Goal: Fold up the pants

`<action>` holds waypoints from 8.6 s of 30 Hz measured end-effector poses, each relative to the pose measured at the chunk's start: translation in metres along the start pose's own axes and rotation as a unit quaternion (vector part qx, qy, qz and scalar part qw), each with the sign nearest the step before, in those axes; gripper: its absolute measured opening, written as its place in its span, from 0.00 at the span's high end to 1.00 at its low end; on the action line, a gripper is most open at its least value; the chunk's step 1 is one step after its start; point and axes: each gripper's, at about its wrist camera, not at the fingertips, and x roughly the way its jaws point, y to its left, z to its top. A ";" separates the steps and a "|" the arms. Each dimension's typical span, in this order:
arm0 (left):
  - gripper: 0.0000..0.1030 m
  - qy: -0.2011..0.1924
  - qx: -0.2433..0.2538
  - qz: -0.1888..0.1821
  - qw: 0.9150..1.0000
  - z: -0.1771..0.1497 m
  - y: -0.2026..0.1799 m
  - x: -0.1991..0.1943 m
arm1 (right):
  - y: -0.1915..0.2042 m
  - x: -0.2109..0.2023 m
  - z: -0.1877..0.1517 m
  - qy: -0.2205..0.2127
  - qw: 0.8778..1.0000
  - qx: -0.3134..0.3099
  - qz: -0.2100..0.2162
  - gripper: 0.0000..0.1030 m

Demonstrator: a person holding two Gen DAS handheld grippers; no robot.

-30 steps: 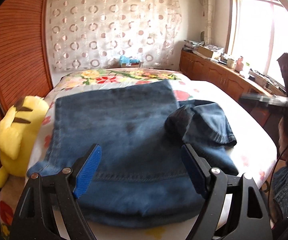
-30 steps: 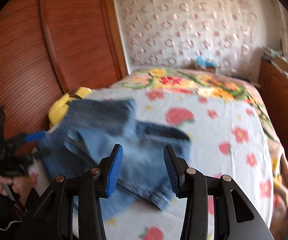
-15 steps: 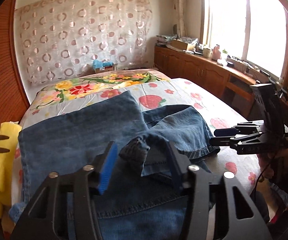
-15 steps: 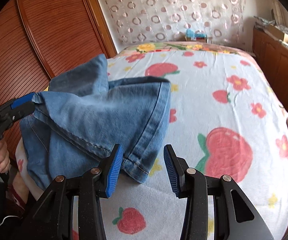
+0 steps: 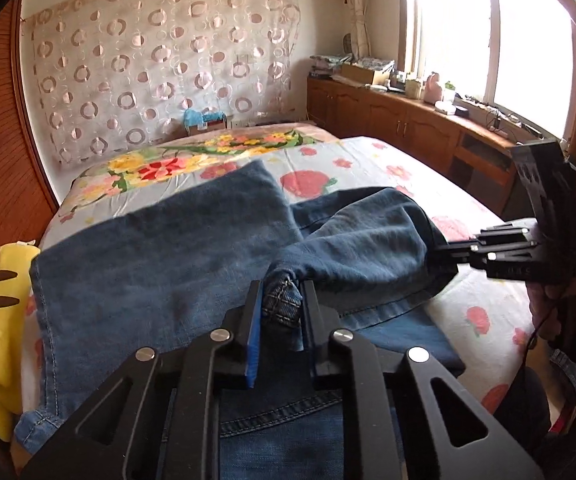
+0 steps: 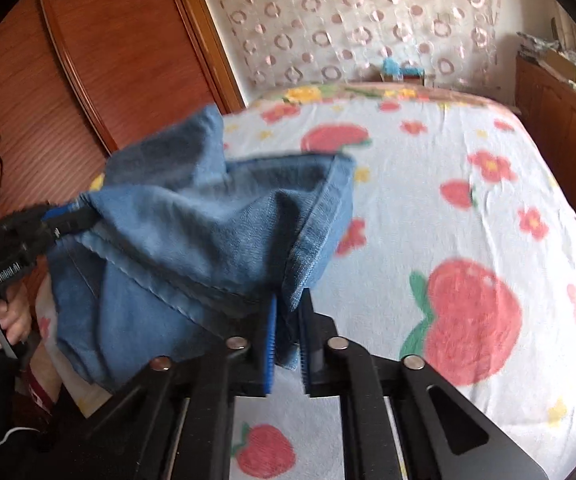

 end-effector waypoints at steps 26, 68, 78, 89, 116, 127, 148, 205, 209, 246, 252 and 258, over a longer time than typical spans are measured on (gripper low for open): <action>0.83 -0.083 -0.071 0.007 0.994 -0.010 0.025 -0.116 | 0.097 0.000 0.158 -0.120 0.977 -0.157 0.083 0.95; 0.45 -0.025 -0.106 0.091 0.990 -0.068 0.084 -0.066 | 0.086 0.048 0.151 -0.048 0.984 -0.169 0.017 0.54; 0.88 0.004 -0.132 0.137 0.982 -0.084 0.113 -0.056 | 0.061 0.062 0.101 0.013 0.993 -0.114 -0.014 0.54; 0.86 0.021 -0.154 0.152 0.976 -0.098 0.131 -0.066 | 0.057 0.069 0.088 0.030 0.993 -0.114 -0.028 0.54; 0.67 0.051 -0.081 0.111 0.989 0.013 0.134 0.018 | 0.017 0.053 0.100 -0.007 0.997 -0.081 -0.012 0.49; 0.98 0.005 -0.082 0.131 0.988 0.020 0.145 -0.001 | 0.001 0.060 0.125 -0.010 0.998 -0.060 0.009 0.49; 0.43 0.004 -0.100 0.145 0.984 -0.002 0.161 -0.011 | 0.017 0.087 0.129 0.013 0.998 -0.061 0.016 0.49; 0.25 0.023 -0.144 0.110 0.983 -0.098 0.125 -0.021 | 0.054 0.050 0.040 0.043 0.997 -0.048 0.046 0.66; 0.25 0.025 -0.143 0.114 0.983 -0.097 0.125 -0.022 | 0.056 0.047 0.040 0.039 0.996 -0.064 0.041 0.83; 0.25 0.024 -0.122 0.109 0.986 -0.119 0.093 -0.047 | 0.076 -0.017 0.046 0.001 0.993 -0.072 0.092 0.93; 0.25 -0.015 -0.138 0.136 0.981 -0.108 0.109 -0.091 | 0.124 -0.024 0.080 -0.026 0.985 -0.124 0.117 0.93; 0.25 -0.052 -0.153 0.191 0.968 -0.093 0.143 -0.143 | 0.177 0.006 0.104 -0.027 0.975 -0.160 0.152 0.94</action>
